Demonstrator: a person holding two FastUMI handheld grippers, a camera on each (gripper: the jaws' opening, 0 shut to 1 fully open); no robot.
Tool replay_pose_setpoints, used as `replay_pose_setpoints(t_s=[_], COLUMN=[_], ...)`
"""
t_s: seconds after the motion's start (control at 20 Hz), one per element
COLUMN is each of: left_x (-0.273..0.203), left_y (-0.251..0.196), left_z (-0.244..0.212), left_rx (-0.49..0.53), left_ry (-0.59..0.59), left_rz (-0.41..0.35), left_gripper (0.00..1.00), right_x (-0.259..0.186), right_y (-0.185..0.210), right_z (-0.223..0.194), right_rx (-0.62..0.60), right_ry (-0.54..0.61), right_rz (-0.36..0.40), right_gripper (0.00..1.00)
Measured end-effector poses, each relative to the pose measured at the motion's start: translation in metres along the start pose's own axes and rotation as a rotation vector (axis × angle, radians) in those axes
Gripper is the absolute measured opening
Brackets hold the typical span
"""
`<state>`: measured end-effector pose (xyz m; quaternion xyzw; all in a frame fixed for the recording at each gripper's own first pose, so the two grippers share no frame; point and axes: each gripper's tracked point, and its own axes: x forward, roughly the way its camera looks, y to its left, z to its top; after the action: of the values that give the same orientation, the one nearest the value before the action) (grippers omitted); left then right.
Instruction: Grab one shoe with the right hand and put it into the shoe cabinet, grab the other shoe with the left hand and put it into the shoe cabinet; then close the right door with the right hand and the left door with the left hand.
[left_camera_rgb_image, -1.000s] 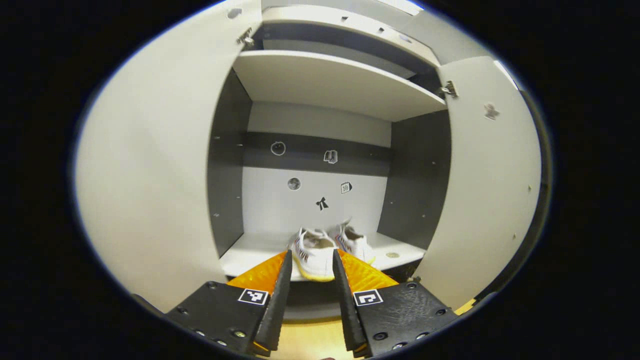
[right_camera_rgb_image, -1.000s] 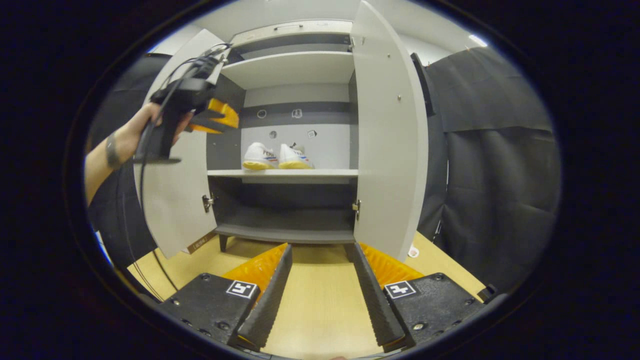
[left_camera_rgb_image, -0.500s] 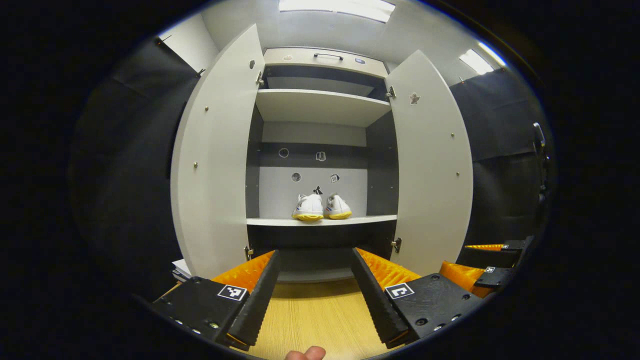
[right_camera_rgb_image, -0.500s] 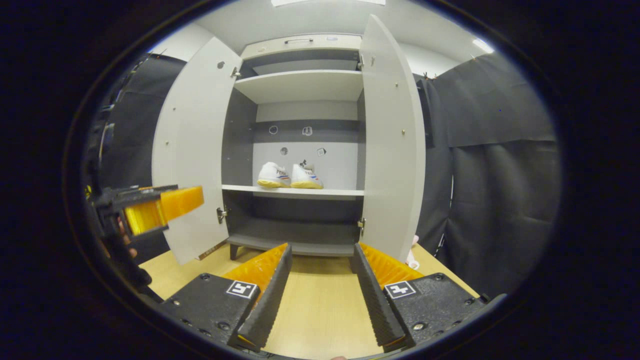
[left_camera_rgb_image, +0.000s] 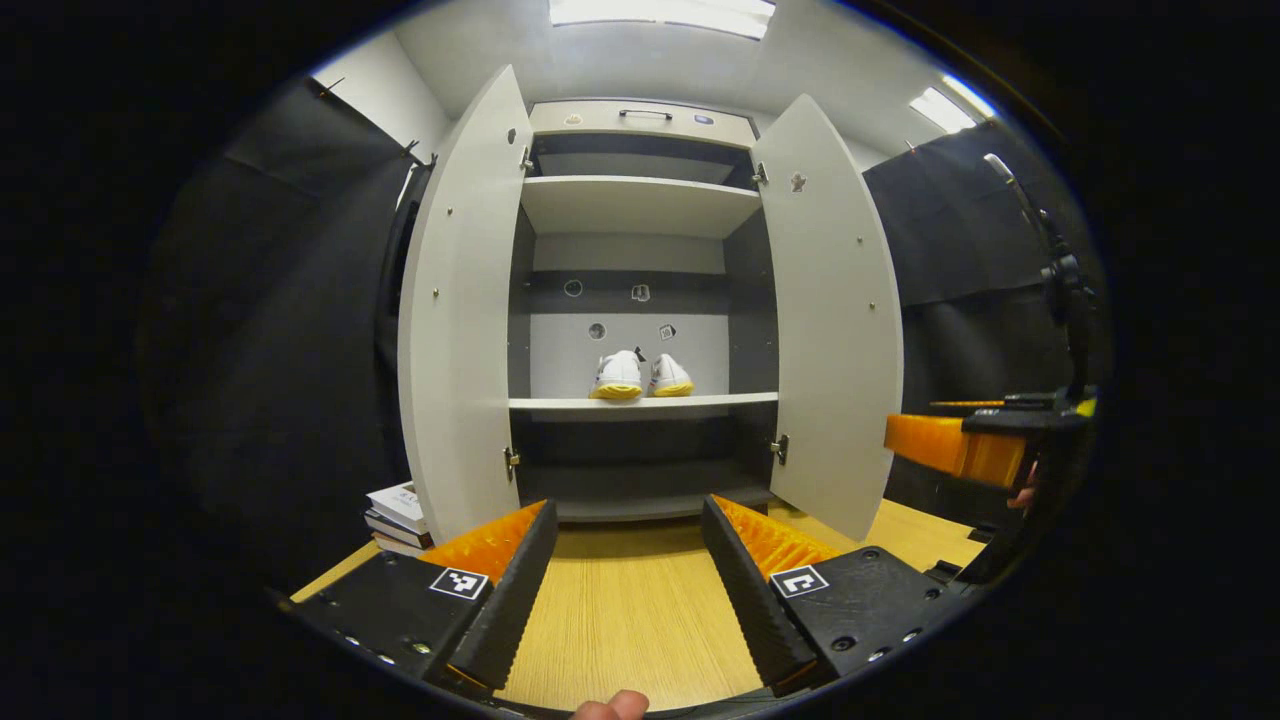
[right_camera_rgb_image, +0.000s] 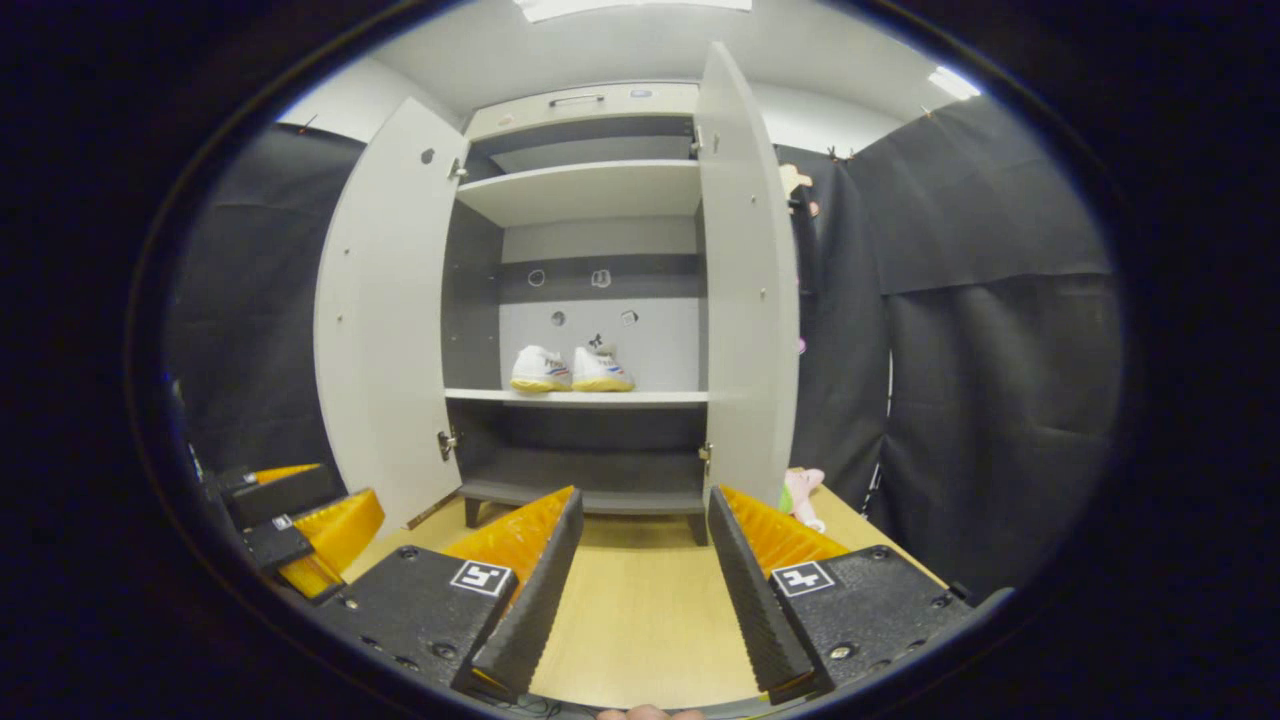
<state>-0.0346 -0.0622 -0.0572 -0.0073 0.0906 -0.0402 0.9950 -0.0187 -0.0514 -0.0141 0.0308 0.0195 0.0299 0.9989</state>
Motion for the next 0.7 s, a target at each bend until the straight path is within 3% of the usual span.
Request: replay_pose_setpoints(t_s=[0.4,0.7], left_x=[-0.008,-0.009], left_y=[0.002,0.003], left_z=[-0.011,-0.016], left_rx=[0.012,0.028], left_ry=[0.024,0.038], left_rz=[-0.007,-0.010], left_gripper=[0.87,0.87], right_x=[0.002,0.033], right_y=[-0.095,-0.149], right_z=[0.066,0.133], right_rx=[0.013,-0.004], right_ry=[-0.107,-0.175], right_rz=[-0.151,-0.207], right_gripper=[0.84,0.84])
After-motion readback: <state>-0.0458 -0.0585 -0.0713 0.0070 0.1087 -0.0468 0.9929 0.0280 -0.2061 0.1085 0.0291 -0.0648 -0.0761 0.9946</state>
